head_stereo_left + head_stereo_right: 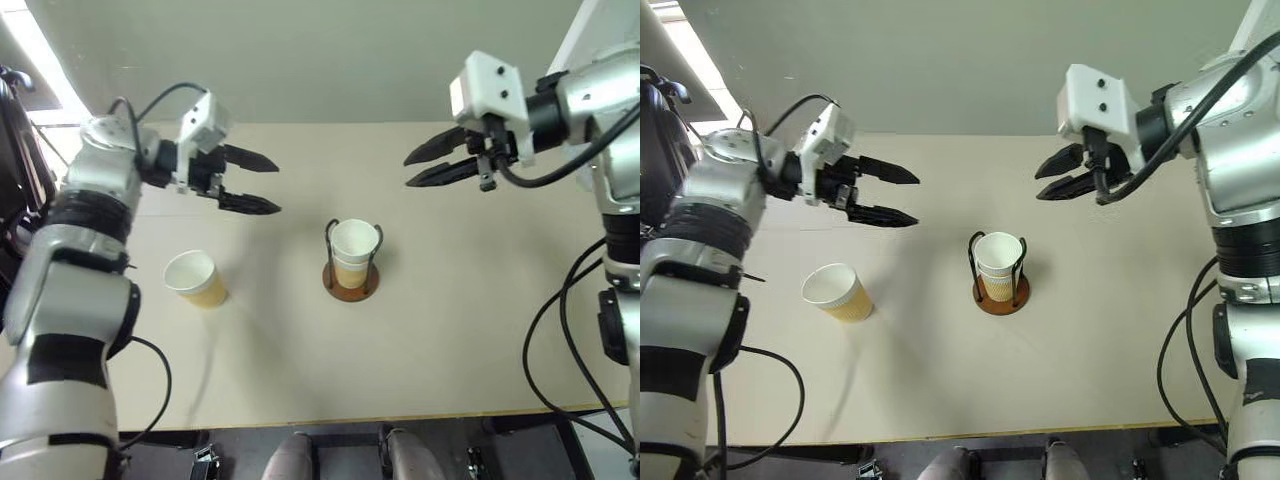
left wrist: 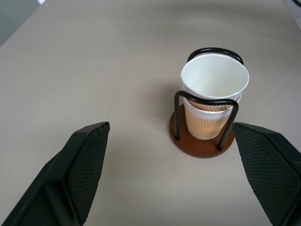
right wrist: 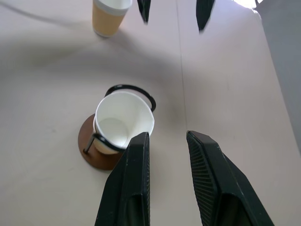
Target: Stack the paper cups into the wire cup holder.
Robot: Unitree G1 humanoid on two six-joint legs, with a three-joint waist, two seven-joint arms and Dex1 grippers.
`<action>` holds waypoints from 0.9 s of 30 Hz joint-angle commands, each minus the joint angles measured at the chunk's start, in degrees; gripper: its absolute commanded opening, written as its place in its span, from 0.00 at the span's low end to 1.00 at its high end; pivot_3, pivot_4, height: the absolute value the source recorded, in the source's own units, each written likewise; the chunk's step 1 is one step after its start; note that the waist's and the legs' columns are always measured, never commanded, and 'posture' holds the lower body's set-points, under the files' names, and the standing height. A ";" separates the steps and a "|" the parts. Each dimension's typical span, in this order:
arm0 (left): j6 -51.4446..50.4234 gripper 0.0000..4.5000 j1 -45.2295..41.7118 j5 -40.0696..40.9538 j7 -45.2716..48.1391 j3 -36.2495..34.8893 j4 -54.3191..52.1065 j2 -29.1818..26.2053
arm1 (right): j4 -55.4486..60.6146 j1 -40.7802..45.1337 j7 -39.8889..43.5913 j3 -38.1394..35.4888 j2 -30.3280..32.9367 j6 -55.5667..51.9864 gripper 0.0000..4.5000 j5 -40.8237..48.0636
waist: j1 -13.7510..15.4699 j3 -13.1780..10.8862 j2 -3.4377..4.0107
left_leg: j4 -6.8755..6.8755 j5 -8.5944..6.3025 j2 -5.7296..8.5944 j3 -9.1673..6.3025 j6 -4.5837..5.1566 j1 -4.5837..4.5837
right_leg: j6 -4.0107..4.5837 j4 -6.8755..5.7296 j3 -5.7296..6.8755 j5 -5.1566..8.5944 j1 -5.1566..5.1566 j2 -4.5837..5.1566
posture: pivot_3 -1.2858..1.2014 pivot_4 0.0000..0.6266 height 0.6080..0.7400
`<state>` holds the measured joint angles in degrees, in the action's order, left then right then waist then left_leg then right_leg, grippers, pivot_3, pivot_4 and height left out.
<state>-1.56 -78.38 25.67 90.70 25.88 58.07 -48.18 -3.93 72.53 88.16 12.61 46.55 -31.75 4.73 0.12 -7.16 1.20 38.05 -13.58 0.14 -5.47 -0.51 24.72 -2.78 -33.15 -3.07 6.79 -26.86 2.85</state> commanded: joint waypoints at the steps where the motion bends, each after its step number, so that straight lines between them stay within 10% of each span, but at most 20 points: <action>1: 0.55 1.00 -1.41 -3.48 1.80 -0.80 -1.78 -2.15 | 2.45 0.57 -0.87 -2.21 1.53 -1.25 0.26 2.06 | -0.03 0.01 0.00 | -0.02 0.00 -0.02 -0.03 0.00 -0.01 | 0.00 -0.03 -0.03 0.00 -0.01 0.03 | 0.52 0.24 1.00; 9: 28.75 1.00 5.77 -15.45 1.80 8.55 -9.21 -11.71 | 2.79 1.06 -4.31 -6.40 -0.28 -8.87 0.26 9.97 | -0.31 0.04 -0.10 | 0.10 -0.02 -0.08 -0.03 -0.05 -0.16 | 0.22 -0.63 -0.20 0.16 -0.18 -0.39 | 0.52 0.24 1.00; 27: 25.90 1.00 0.60 -9.78 1.80 32.99 -30.61 -29.73 | -2.49 1.07 -1.02 -3.07 4.82 -6.69 0.26 10.44 | -0.47 0.08 -0.21 | 0.04 0.13 -0.21 -0.45 -0.34 0.08 | 0.89 -1.21 -0.10 0.45 -0.60 -0.34 | 0.52 0.24 1.00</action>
<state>23.62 -77.50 17.38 90.71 59.31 27.33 -76.17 -6.75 72.43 86.59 10.01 50.33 -39.17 14.97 -0.35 -7.08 0.99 38.10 -13.44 -0.07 -5.92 -0.86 24.80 -1.88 -34.39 -3.14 7.24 -27.47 2.48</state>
